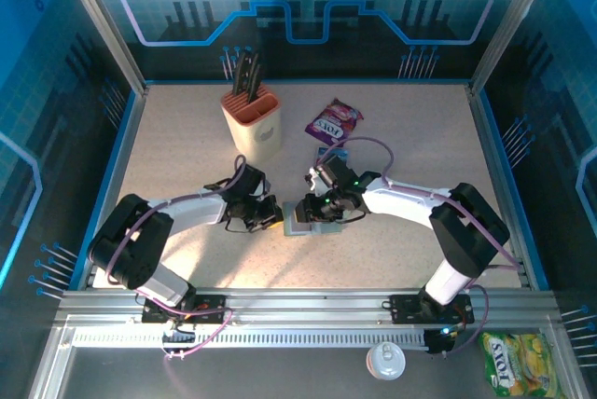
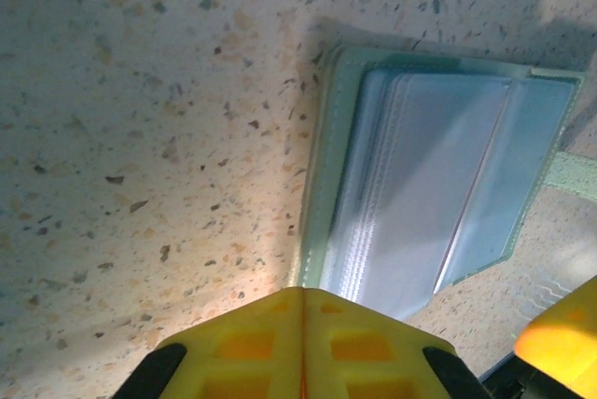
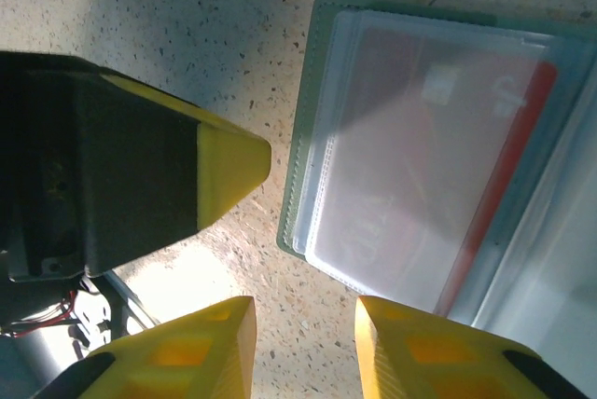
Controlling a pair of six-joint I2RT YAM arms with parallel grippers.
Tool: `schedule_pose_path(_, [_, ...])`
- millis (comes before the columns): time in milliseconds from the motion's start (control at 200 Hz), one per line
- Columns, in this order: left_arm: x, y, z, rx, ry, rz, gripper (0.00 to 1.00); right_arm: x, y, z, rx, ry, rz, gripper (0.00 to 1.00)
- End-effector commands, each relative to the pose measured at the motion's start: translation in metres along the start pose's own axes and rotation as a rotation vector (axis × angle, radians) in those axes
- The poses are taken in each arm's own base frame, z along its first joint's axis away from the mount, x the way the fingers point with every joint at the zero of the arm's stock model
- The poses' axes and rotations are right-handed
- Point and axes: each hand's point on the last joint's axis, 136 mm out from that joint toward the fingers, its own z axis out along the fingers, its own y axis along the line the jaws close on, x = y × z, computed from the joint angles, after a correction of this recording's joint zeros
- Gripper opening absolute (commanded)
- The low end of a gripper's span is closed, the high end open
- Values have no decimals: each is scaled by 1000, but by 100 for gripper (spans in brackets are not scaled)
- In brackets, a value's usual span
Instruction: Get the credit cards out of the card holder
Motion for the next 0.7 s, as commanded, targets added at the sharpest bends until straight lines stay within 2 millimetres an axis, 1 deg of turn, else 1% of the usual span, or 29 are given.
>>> schedule_pose_path(0, [7, -7, -3, 41, 21, 2, 9, 4, -2, 7, -5, 19, 19, 35])
schedule_pose_path(170, [12, -9, 6, 34, 80, 6, 10, -1, -2, 6, -6, 27, 20, 33])
schedule_pose_path(400, [14, -10, 13, 43, 96, 9, 11, 3, -5, 5, 12, 45, 9, 33])
schedule_pose_path(490, [12, -13, 11, 46, 82, 13, 12, 4, -5, 7, 8, 52, 13, 33])
schedule_pose_path(690, [8, -17, 0, 45, 39, 28, 13, 3, -5, 7, 7, 45, 16, 33])
